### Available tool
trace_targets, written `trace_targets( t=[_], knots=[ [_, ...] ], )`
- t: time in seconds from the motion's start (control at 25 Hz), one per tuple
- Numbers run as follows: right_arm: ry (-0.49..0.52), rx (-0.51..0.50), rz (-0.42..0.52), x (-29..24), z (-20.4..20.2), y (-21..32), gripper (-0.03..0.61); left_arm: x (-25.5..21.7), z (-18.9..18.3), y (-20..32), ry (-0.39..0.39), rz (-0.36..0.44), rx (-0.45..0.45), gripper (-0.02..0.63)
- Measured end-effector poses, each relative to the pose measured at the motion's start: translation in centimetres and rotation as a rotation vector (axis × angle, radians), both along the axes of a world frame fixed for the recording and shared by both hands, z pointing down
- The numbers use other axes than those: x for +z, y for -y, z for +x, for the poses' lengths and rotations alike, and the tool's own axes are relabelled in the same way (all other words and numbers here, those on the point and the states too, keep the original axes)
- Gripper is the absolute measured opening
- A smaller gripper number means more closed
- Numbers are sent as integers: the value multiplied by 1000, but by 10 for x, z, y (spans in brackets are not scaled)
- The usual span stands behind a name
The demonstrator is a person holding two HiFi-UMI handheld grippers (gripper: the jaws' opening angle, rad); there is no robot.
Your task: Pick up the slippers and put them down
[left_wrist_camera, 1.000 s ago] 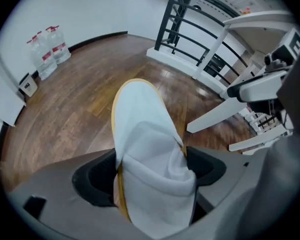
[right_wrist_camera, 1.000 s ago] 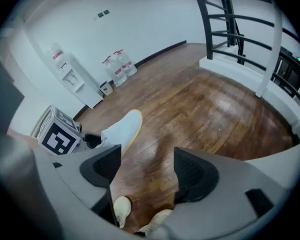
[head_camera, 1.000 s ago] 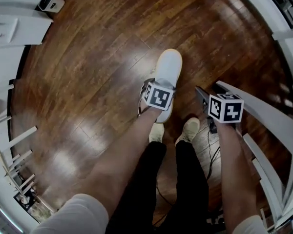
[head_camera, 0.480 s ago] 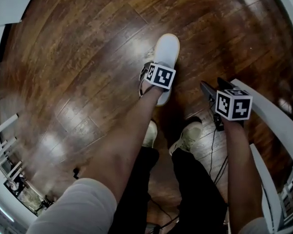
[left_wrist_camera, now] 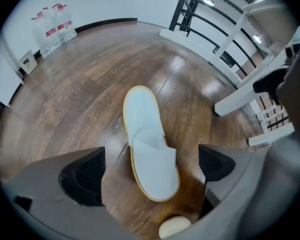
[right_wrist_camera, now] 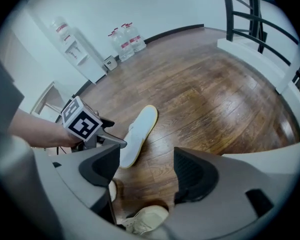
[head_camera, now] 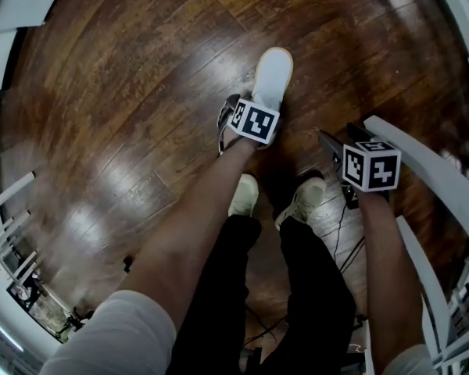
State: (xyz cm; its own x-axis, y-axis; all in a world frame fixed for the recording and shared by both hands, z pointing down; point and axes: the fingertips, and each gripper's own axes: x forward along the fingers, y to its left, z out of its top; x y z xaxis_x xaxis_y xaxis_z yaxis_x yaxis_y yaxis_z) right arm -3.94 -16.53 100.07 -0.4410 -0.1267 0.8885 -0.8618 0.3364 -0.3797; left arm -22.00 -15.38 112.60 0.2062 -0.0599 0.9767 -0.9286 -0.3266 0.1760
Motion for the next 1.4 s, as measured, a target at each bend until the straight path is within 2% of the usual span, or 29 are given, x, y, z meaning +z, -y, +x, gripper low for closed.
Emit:
trace_targets(
  t=[0.12,0.2,0.32,0.44,0.56,0.72,0.84,0.96,1.12,1.2,1.4],
  knots=[
    [-22,-2,0,-63,-6,-22,362,-75,-21,-44,17,-76,58,582],
    [-39,-5,4,-118,-7,-35,362,-135,-28,-63,2,-93,93,589],
    [-52,0,13,-222,-5,-67,362,-246,-35,-91,-27,-69,130,588],
    [-46,48,42,-349,5,-115,362,-375,-36,-123,-64,-34,149,586],
    [-48,159,127,-470,38,-145,362,-499,-16,-123,-109,34,210,586],
    [-86,329,285,-606,95,-178,360,-642,38,-100,-211,180,341,586],
    [-94,412,348,-685,136,-242,360,-736,80,-130,-272,284,434,586],
    [-125,514,399,-735,183,-322,359,-802,123,-179,-306,348,513,584],
    [-158,689,483,-783,245,-420,359,-862,183,-239,-383,377,490,584],
    [-160,753,508,-800,272,-463,359,-883,219,-268,-418,387,497,584],
    [-144,851,544,-817,317,-537,359,-911,294,-336,-455,396,610,577]
  ],
)
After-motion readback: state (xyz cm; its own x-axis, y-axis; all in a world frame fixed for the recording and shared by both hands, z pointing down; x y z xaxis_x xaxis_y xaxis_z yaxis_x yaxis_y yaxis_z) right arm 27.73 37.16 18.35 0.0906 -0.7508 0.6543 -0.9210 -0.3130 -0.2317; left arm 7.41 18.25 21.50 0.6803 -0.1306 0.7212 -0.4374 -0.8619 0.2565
